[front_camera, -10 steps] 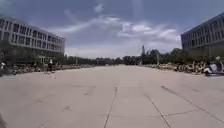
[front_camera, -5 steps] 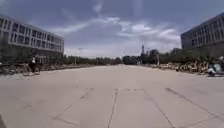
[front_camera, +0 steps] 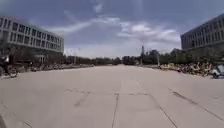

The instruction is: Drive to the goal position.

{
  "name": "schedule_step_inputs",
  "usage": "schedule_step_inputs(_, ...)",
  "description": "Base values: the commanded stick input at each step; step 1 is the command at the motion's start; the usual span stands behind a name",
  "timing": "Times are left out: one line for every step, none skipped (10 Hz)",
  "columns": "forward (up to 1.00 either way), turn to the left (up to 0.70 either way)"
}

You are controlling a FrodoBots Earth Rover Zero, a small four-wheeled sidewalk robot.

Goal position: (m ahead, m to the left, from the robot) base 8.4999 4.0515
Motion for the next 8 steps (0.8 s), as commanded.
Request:
schedule_step_inputs(0.6, 0.0)
schedule_step_inputs(0.6, 0.0)
schedule_step_inputs(0.6, 0.0)
schedule_step_inputs(0.6, 0.0)
schedule_step_inputs(0.6, 0.0)
schedule_step_inputs(0.6, 0.0)
schedule_step_inputs(0.6, 0.0)
schedule_step_inputs(0.6, 0.0)
